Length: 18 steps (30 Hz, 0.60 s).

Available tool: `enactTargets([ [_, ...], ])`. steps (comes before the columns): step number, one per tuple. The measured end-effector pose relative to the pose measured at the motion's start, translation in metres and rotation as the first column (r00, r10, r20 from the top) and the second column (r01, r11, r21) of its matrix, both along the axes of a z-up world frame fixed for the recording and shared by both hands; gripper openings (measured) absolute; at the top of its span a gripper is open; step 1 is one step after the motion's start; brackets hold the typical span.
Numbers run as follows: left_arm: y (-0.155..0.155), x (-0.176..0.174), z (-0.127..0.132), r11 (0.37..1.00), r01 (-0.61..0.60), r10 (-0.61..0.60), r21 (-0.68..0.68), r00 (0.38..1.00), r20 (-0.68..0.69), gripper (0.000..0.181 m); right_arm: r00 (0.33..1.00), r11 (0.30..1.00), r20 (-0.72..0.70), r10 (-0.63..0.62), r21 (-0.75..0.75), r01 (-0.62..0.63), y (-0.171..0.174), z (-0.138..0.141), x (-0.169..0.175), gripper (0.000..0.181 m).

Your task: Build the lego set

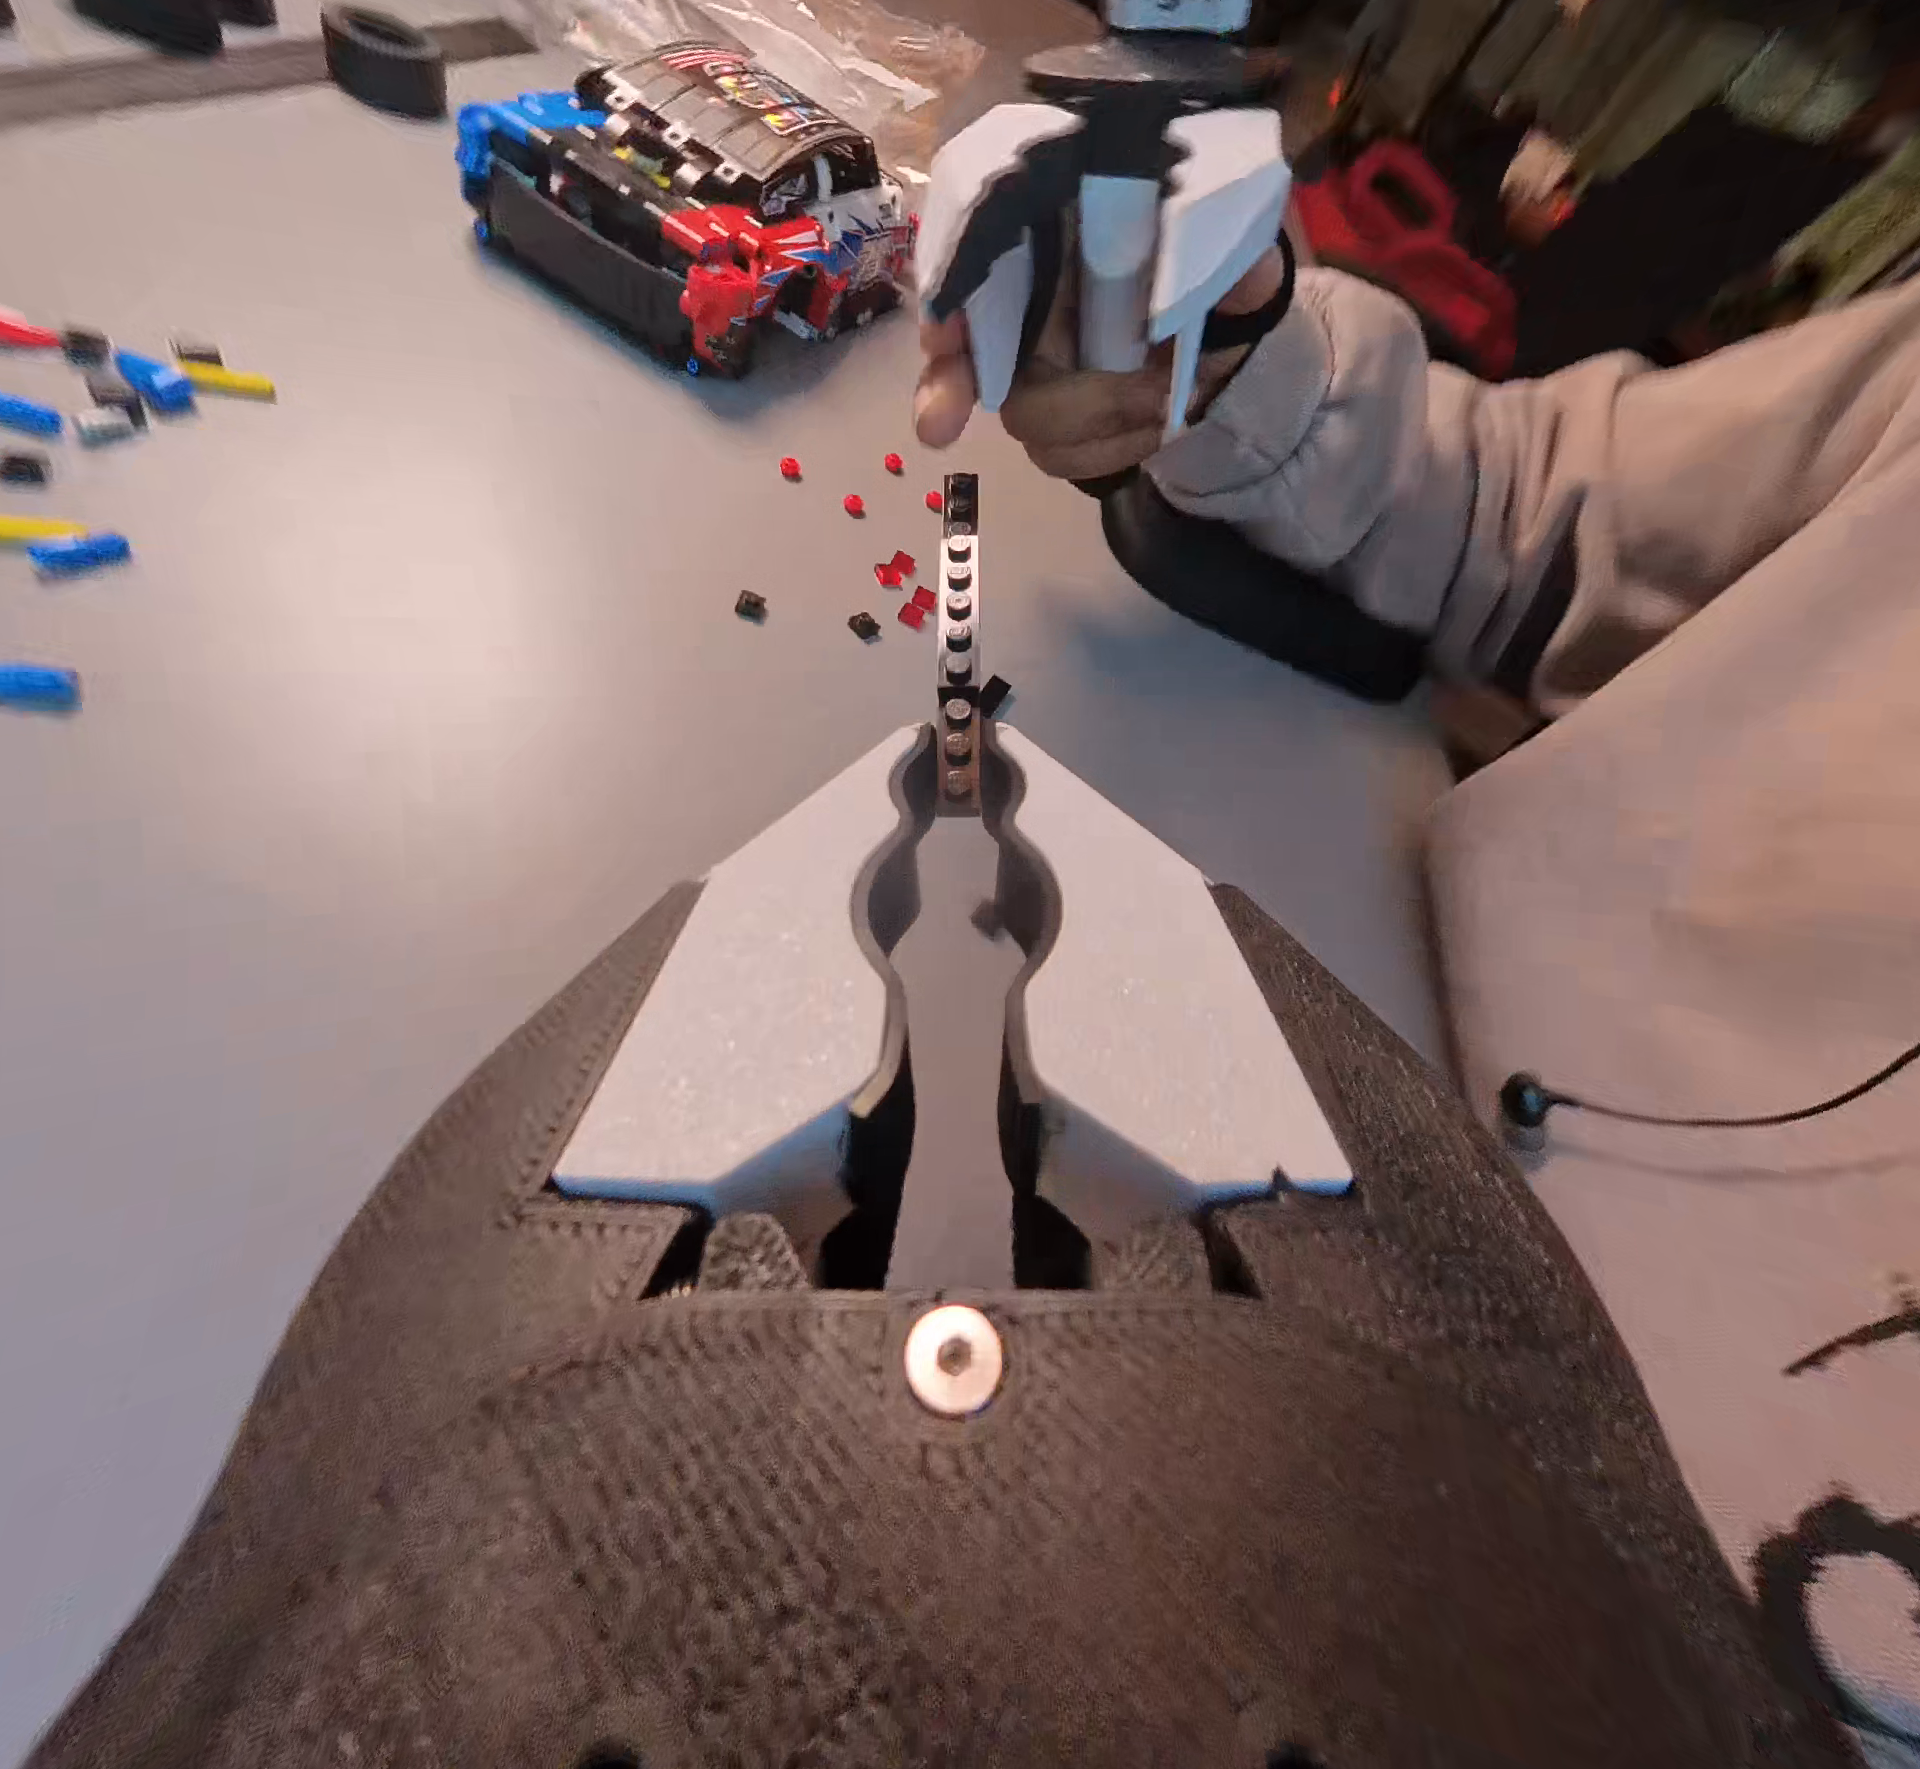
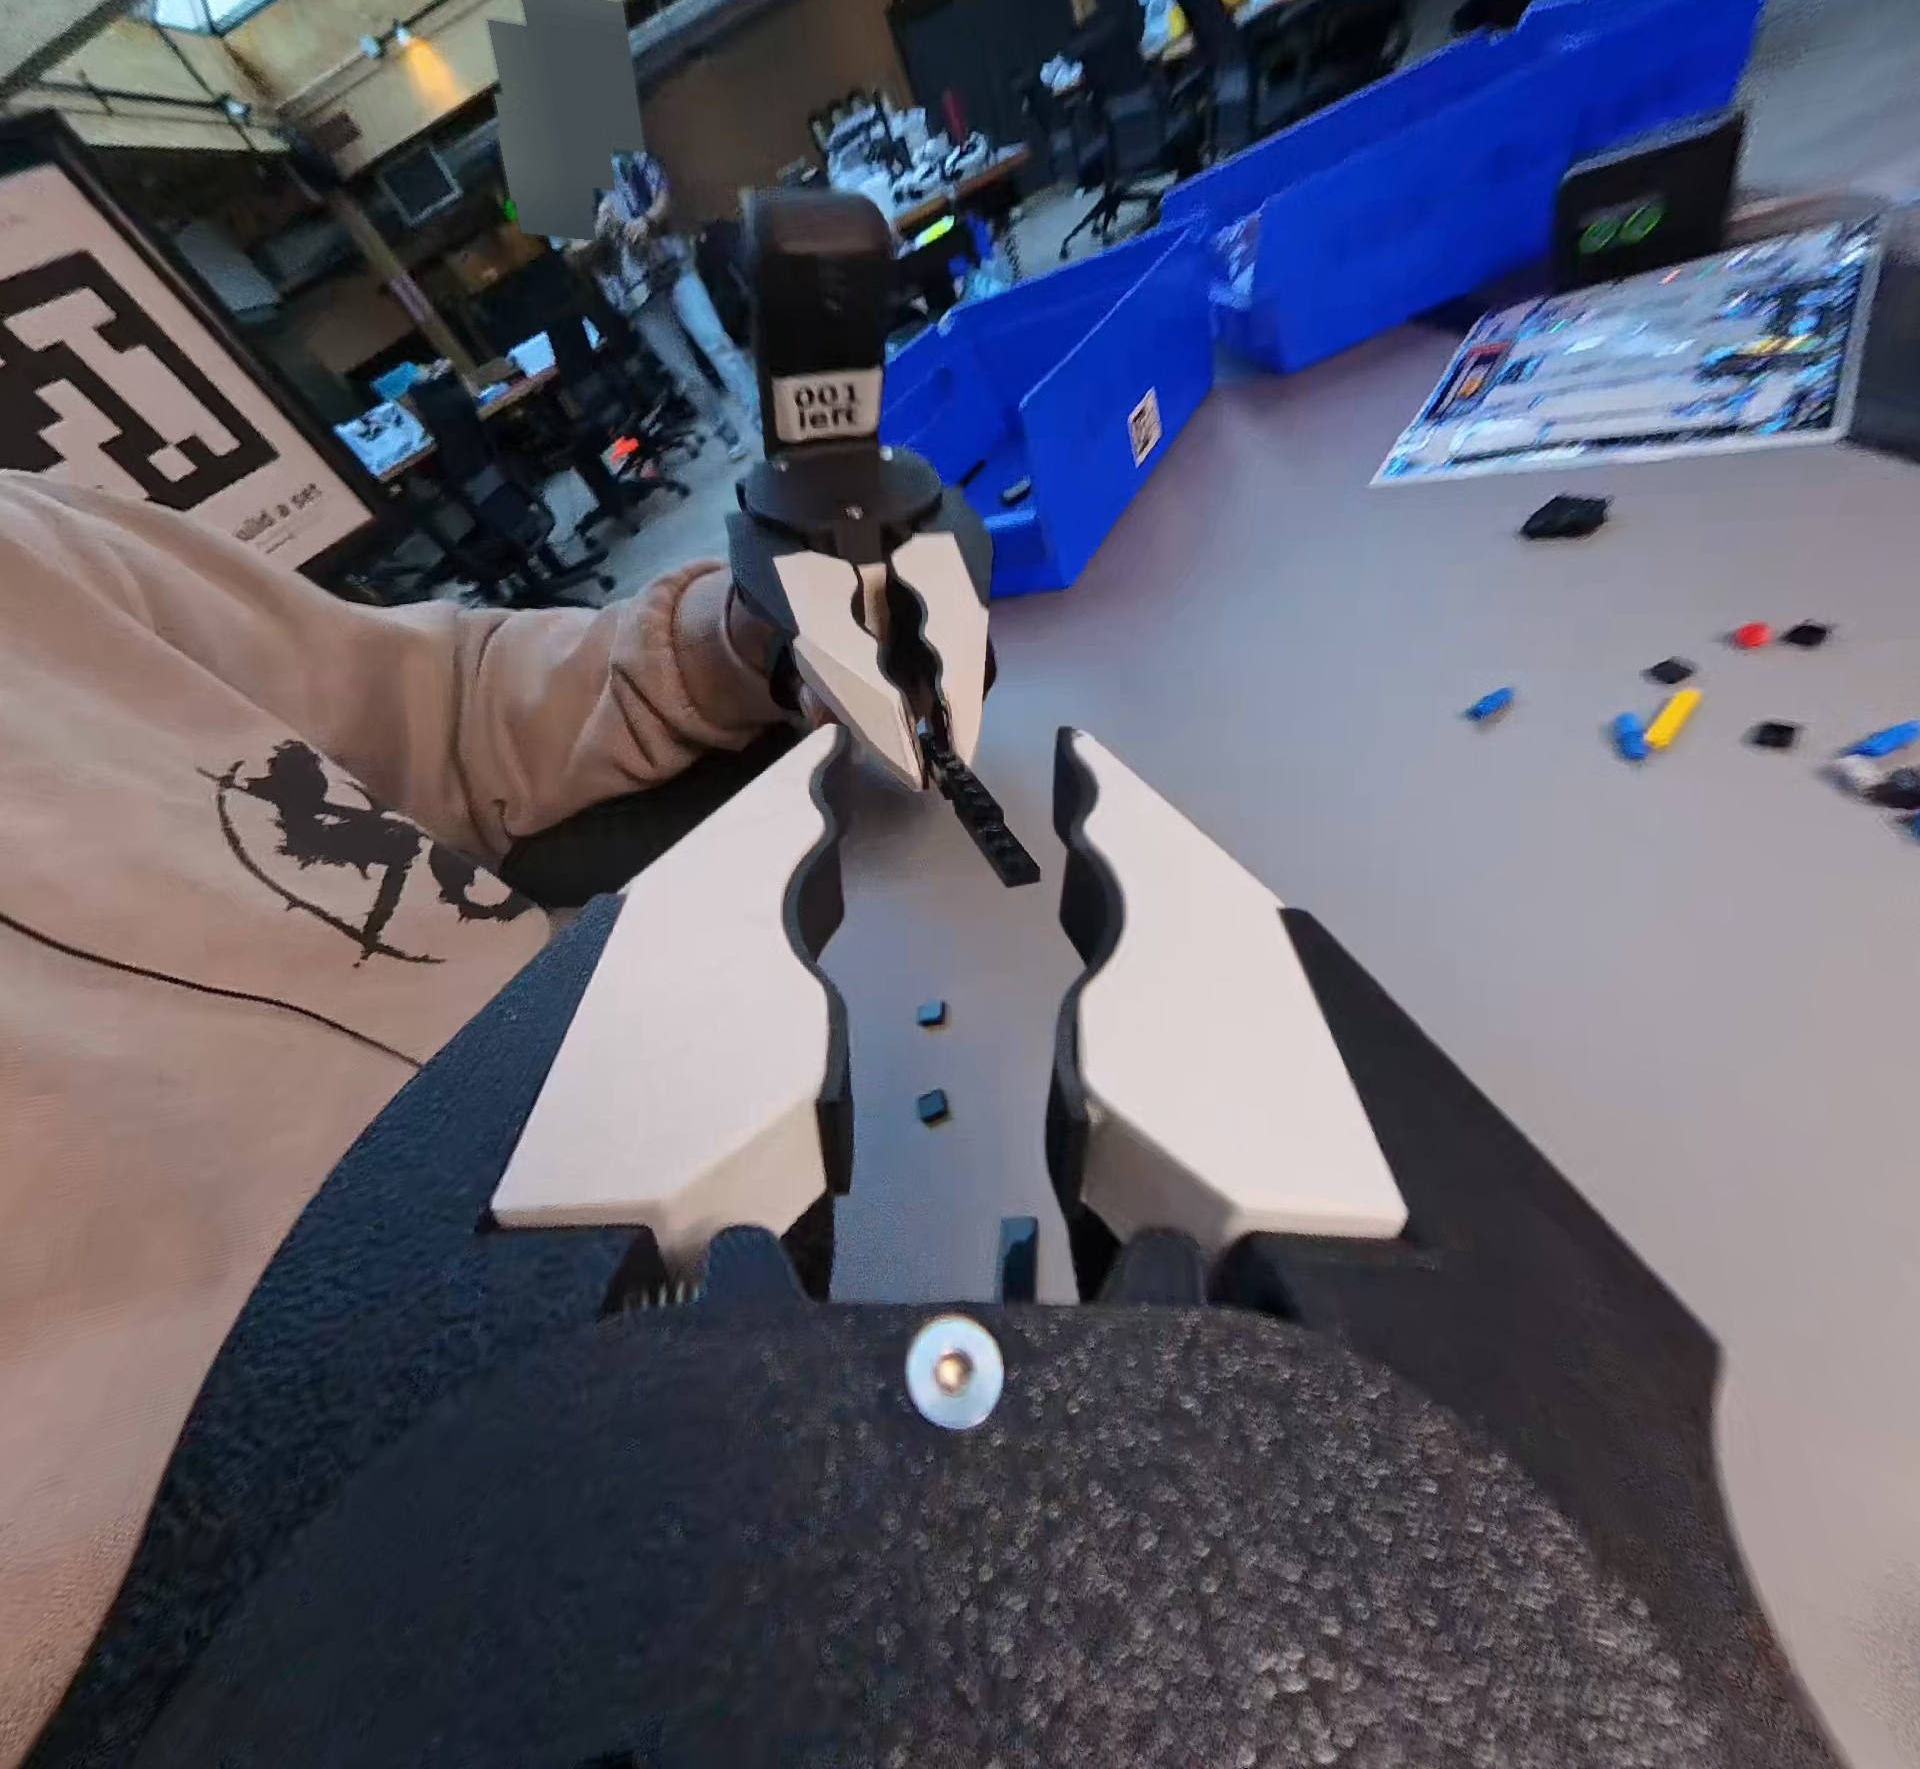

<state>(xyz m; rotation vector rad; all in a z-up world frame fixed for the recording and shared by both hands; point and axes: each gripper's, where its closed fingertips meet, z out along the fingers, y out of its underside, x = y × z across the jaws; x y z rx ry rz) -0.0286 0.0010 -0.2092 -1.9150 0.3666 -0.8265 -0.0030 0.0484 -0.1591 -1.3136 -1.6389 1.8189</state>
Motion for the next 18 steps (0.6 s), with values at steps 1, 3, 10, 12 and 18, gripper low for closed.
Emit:
enactTargets([
  [1, 0.002, -0.005, 0.0, 0.998, -0.009, 0.016, -0.062, 0.992, 0.124, 0.005, 0.998, 0.999, -0.051, -0.033, -0.005, 0.033, 0.012, 0.011, 0.005, 0.041],
  [3, 0.004, -0.017, 0.002, 0.99, -0.013, 0.056, -0.142, 0.951, 0.305, 0.005, 0.986, 0.995, -0.142, -0.085, -0.058, 0.077, 0.031, 0.031, 0.018, 0.04],
  [10, 0.016, -0.042, -0.005, 0.949, -0.088, 0.238, -0.303, 0.83, 0.505, 0.005, 0.961, 0.902, -0.117, -0.251, 0.332, 0.276, 0.042, -0.002, 0.028, 0.009],
  [12, 0.02, -0.046, -0.009, 0.936, -0.114, 0.284, -0.334, 0.806, 0.519, 0.006, 0.957, 0.866, -0.029, -0.287, 0.419, 0.272, 0.025, -0.019, 0.02, 0.0],
  [18, 0.031, -0.05, -0.017, 0.91, -0.173, 0.355, -0.378, 0.796, 0.491, 0.006, 0.935, 0.835, 0.072, -0.348, 0.478, 0.274, -0.02, -0.047, 0.002, 0.0],
])
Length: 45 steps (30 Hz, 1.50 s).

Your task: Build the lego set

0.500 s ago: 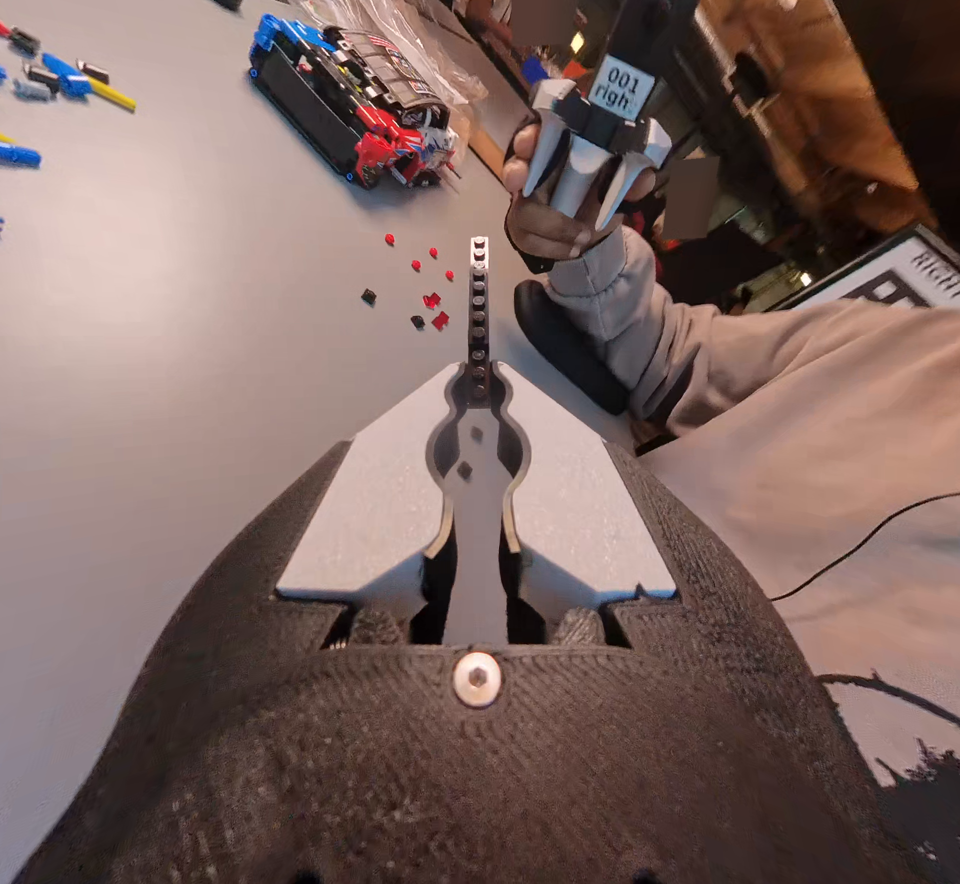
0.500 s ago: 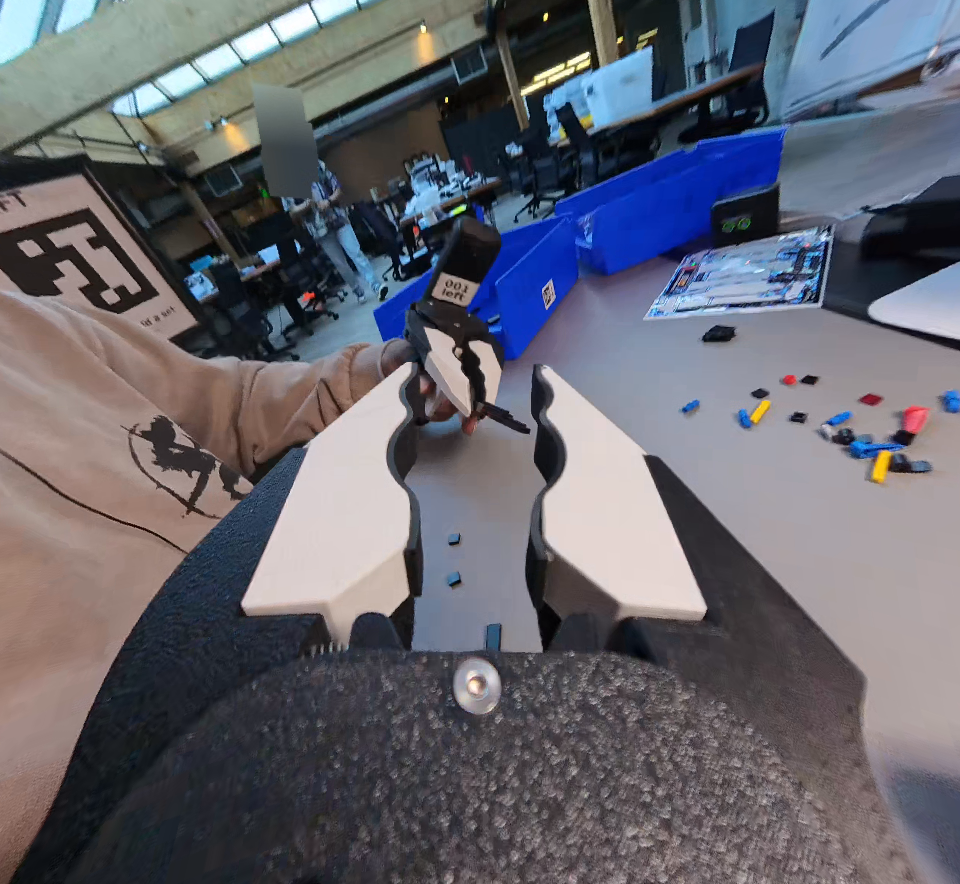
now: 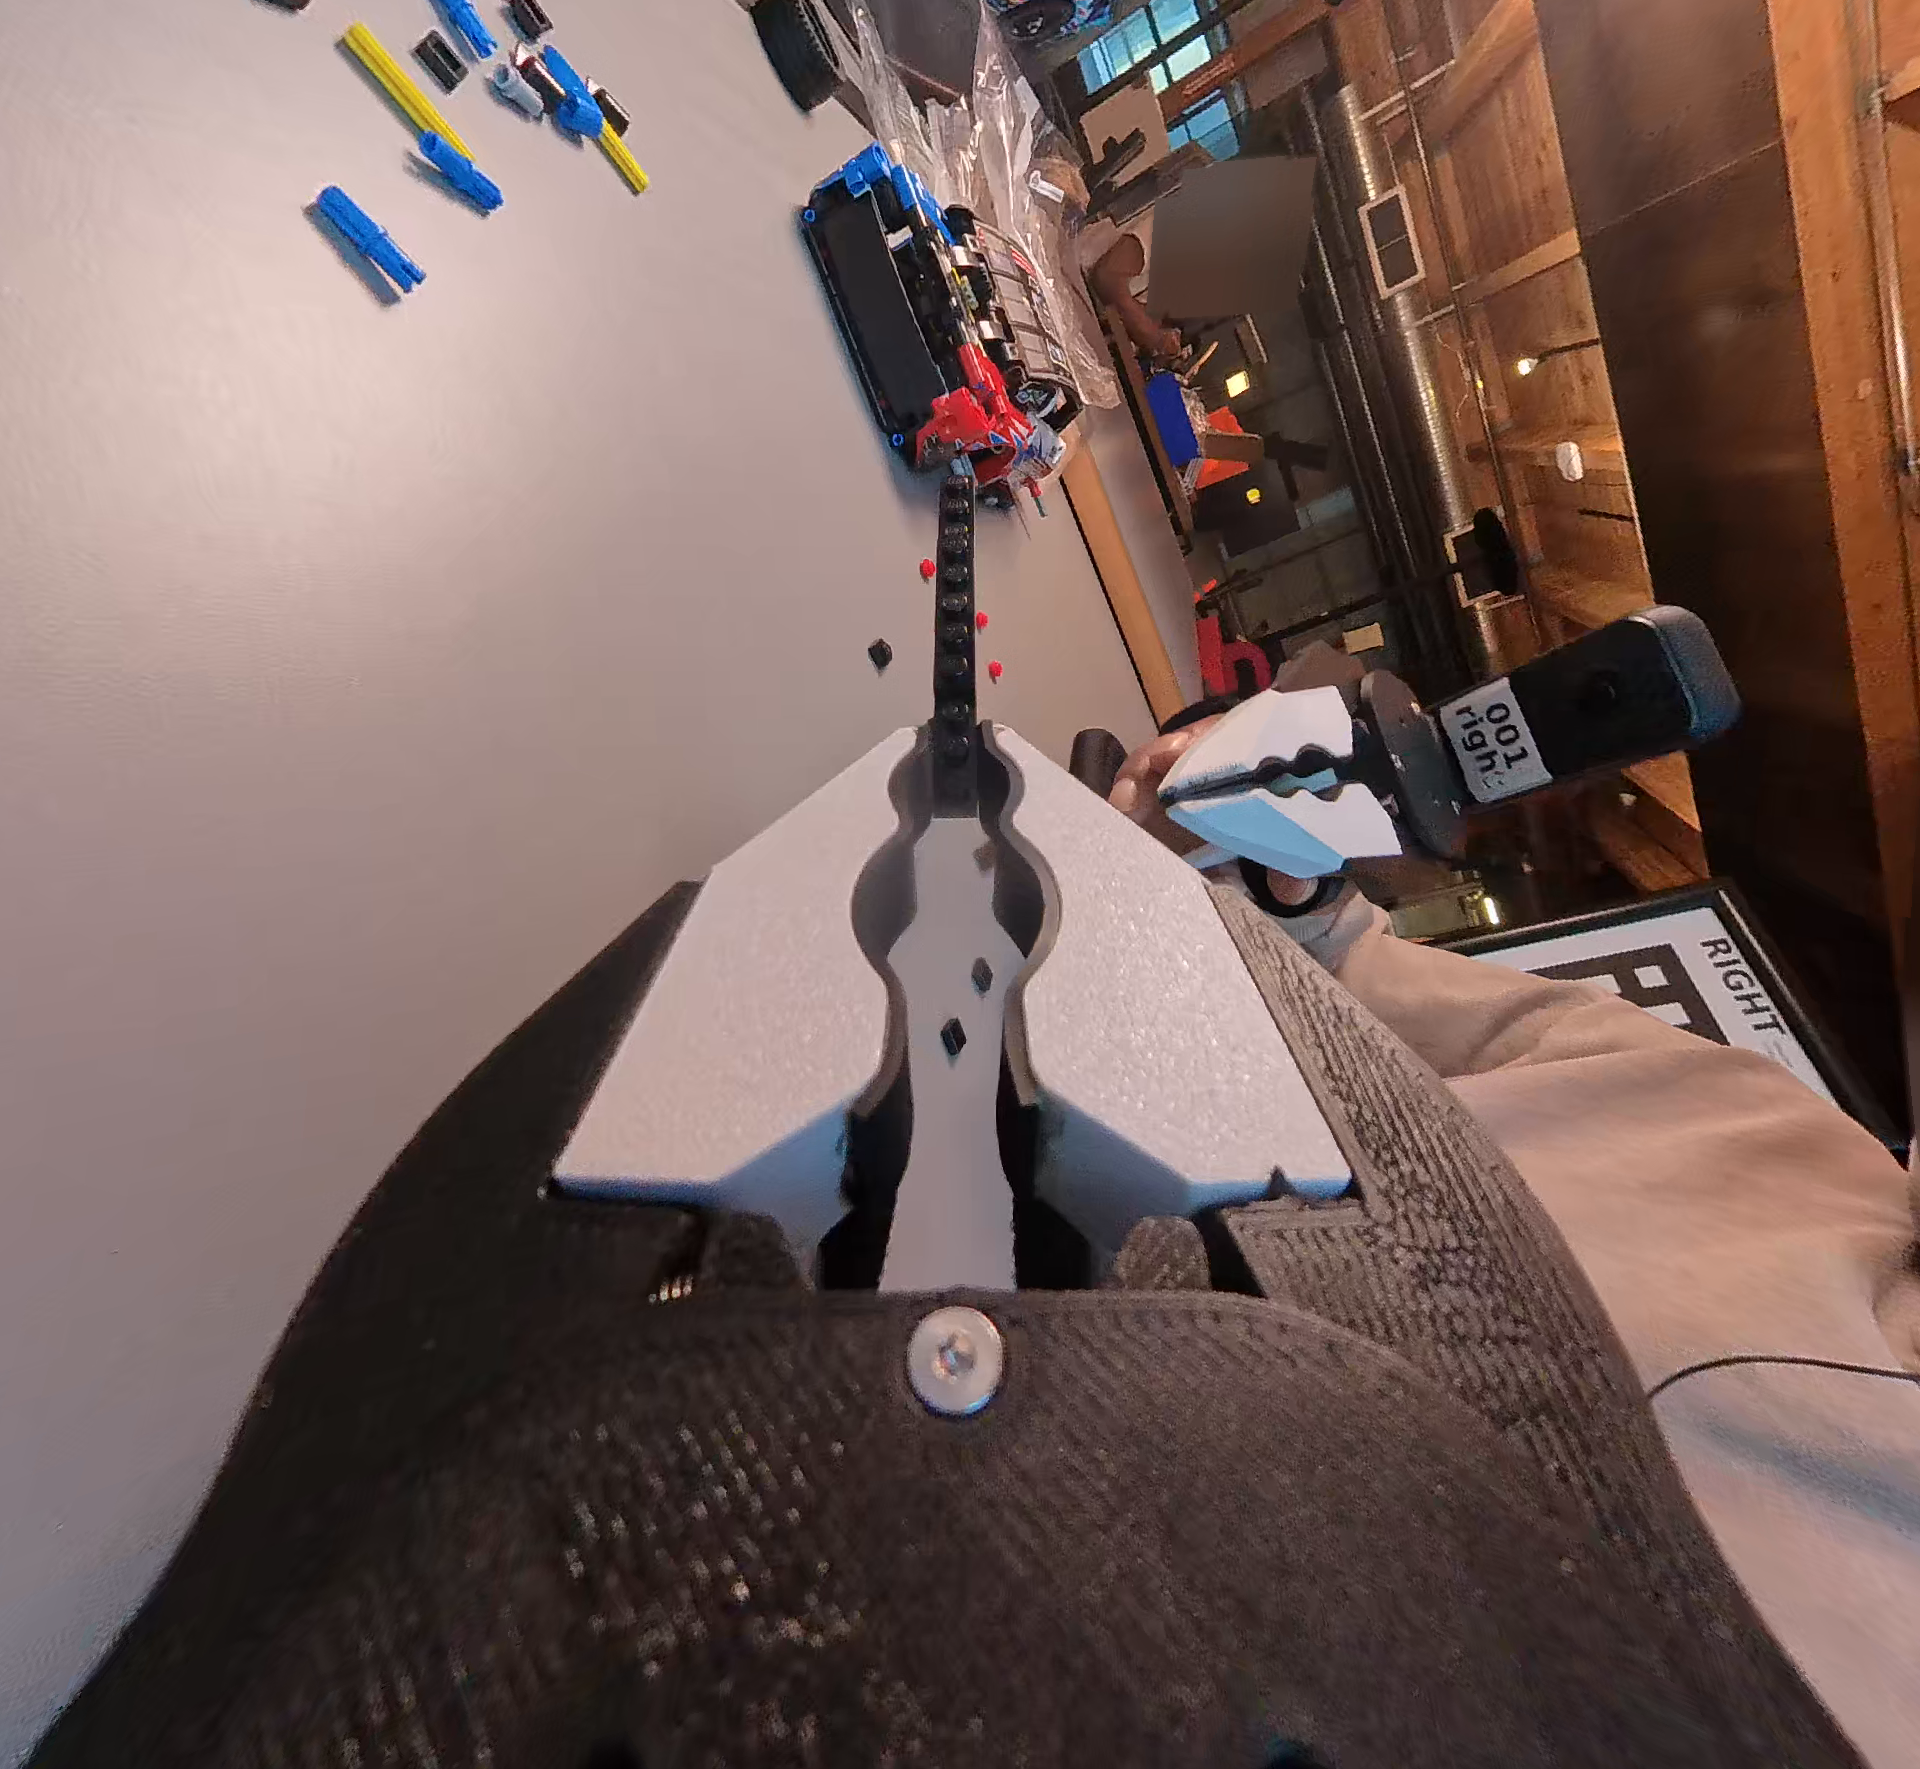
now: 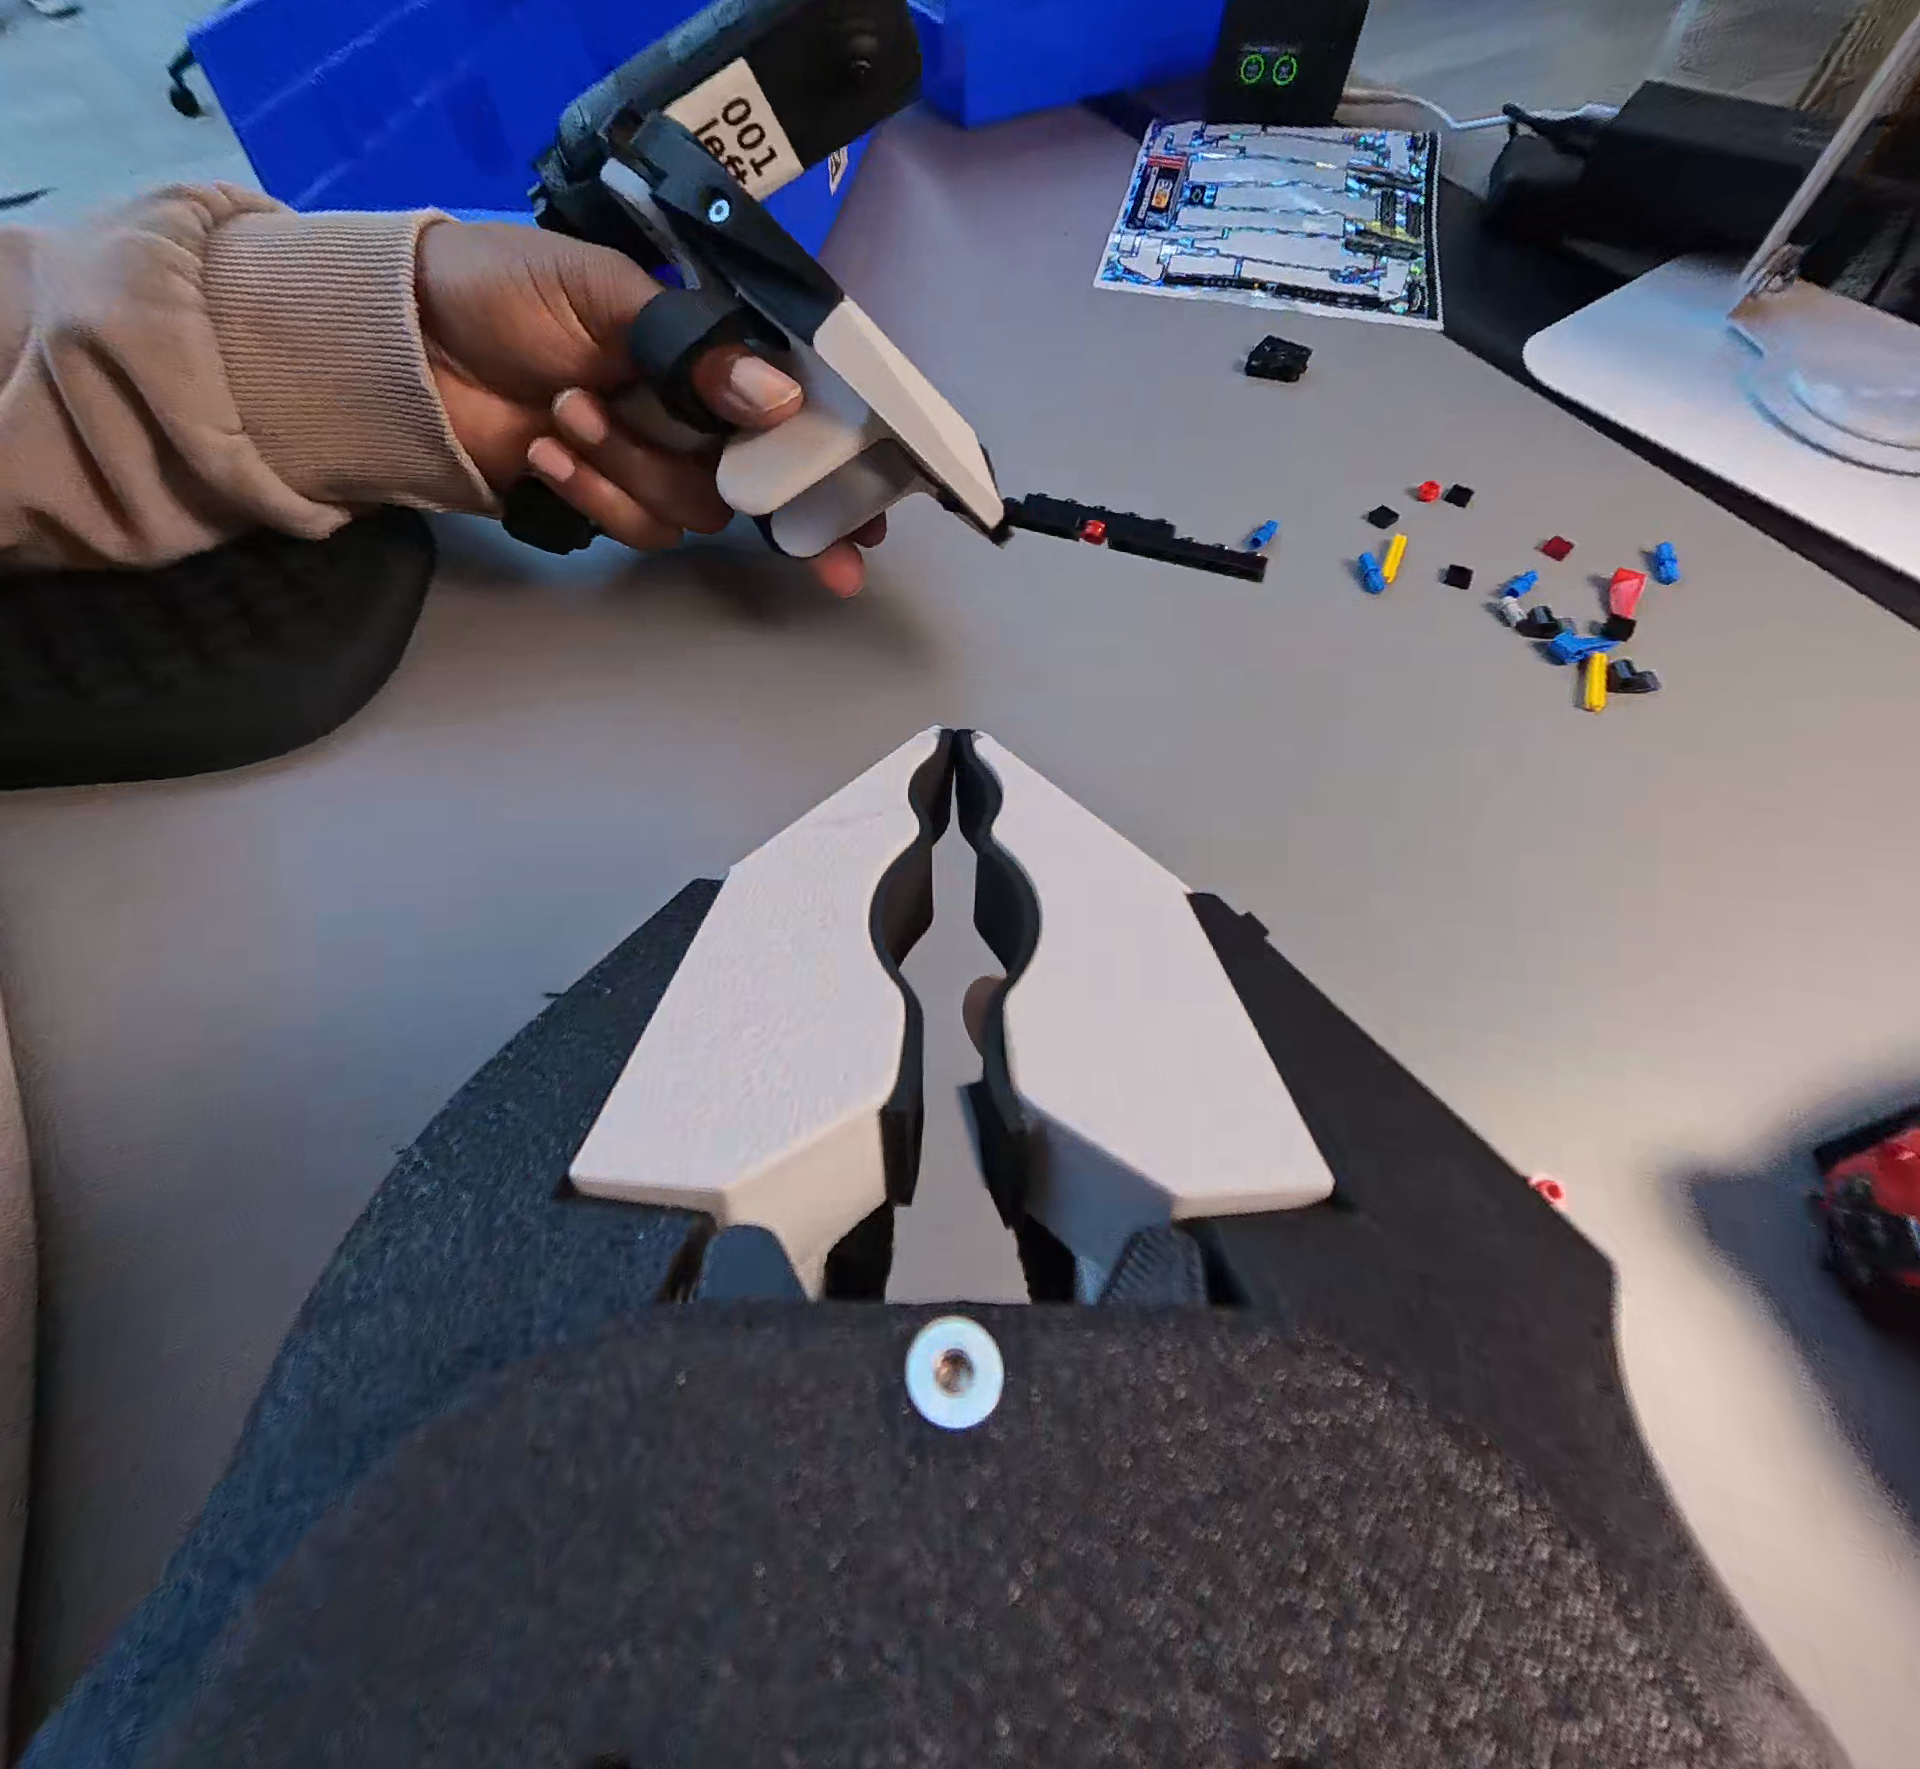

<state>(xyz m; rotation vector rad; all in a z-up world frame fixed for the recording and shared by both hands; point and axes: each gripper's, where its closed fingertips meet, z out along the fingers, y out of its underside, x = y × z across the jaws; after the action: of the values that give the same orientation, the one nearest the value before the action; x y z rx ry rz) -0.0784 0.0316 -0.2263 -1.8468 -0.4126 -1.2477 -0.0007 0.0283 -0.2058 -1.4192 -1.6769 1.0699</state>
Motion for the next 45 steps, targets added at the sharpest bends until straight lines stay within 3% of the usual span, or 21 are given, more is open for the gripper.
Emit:
enactTargets([
  [3, 0.002, 0.001, -0.004, 1.0, -0.01, 0.01, -0.005, 0.997, -0.079, 0.006, 1.0, 1.0, -0.003, -0.016, 0.025, 0.016, -0.005, -0.003, -0.002, 0.0],
  [5, 0.002, 0.0, -0.011, 1.0, 0.008, -0.005, 0.01, 0.966, -0.258, 0.006, 0.999, 0.999, -0.004, -0.033, 0.039, 0.033, -0.001, -0.004, -0.001, 0.0],
  [8, 0.001, -0.006, -0.025, 0.995, 0.098, -0.058, 0.032, 0.788, -0.612, 0.005, 0.997, 0.993, -0.016, -0.071, 0.09, 0.072, 0.011, -0.006, 0.001, 0.001],
  [10, -0.002, -0.006, -0.029, 0.983, 0.183, -0.099, 0.029, 0.654, -0.75, 0.006, 0.996, 0.993, -0.022, -0.081, 0.086, 0.083, 0.016, -0.007, 0.001, 0.005],
  [13, -0.008, -0.002, -0.036, 0.96, 0.281, -0.163, -0.002, 0.551, -0.818, 0.006, 0.996, 0.991, -0.027, -0.089, 0.097, 0.091, 0.02, -0.008, 0.002, 0.009],
  [16, -0.012, -0.003, -0.047, 0.944, 0.328, -0.209, -0.043, 0.489, -0.847, 0.006, 0.997, 0.993, 0.002, -0.078, 0.092, 0.078, 0.019, -0.015, 0.003, 0.012],
  [24, -0.012, -0.009, -0.054, 0.94, 0.335, -0.199, -0.059, 0.4, -0.895, 0.007, 0.998, 0.998, 0.017, -0.056, 0.034, 0.056, 0.015, -0.021, 0.001, 0.013],
  [26, -0.01, -0.012, -0.053, 0.949, 0.313, -0.171, -0.043, 0.394, -0.903, 0.019, 0.999, 0.999, 0.009, -0.053, 0.012, 0.053, 0.015, -0.02, 0.001, 0.013],
  [28, -0.006, -0.018, -0.046, 0.964, 0.265, -0.097, 0.014, 0.401, -0.911, 0.031, 0.999, 0.999, -0.001, -0.051, -0.003, 0.051, 0.015, -0.019, 0.0, 0.013],
  [32, 0.0, -0.024, -0.013, 0.963, 0.146, 0.145, 0.228, 0.433, -0.89, 0.034, 0.997, 0.998, -0.046, -0.054, -0.014, 0.053, 0.018, -0.013, -0.002, 0.013],
  [35, -0.002, -0.021, 0.004, 0.937, 0.107, 0.265, 0.333, 0.407, -0.874, 0.037, 0.993, 0.997, -0.094, -0.072, -0.016, 0.07, 0.023, -0.006, -0.003, 0.014],
  [45, -0.01, -0.022, 0.048, 0.855, 0.01, 0.475, 0.519, 0.39, -0.789, 0.033, 0.954, 0.986, -0.252, -0.163, -0.024, 0.162, 0.049, 0.016, -0.003, 0.014],
])
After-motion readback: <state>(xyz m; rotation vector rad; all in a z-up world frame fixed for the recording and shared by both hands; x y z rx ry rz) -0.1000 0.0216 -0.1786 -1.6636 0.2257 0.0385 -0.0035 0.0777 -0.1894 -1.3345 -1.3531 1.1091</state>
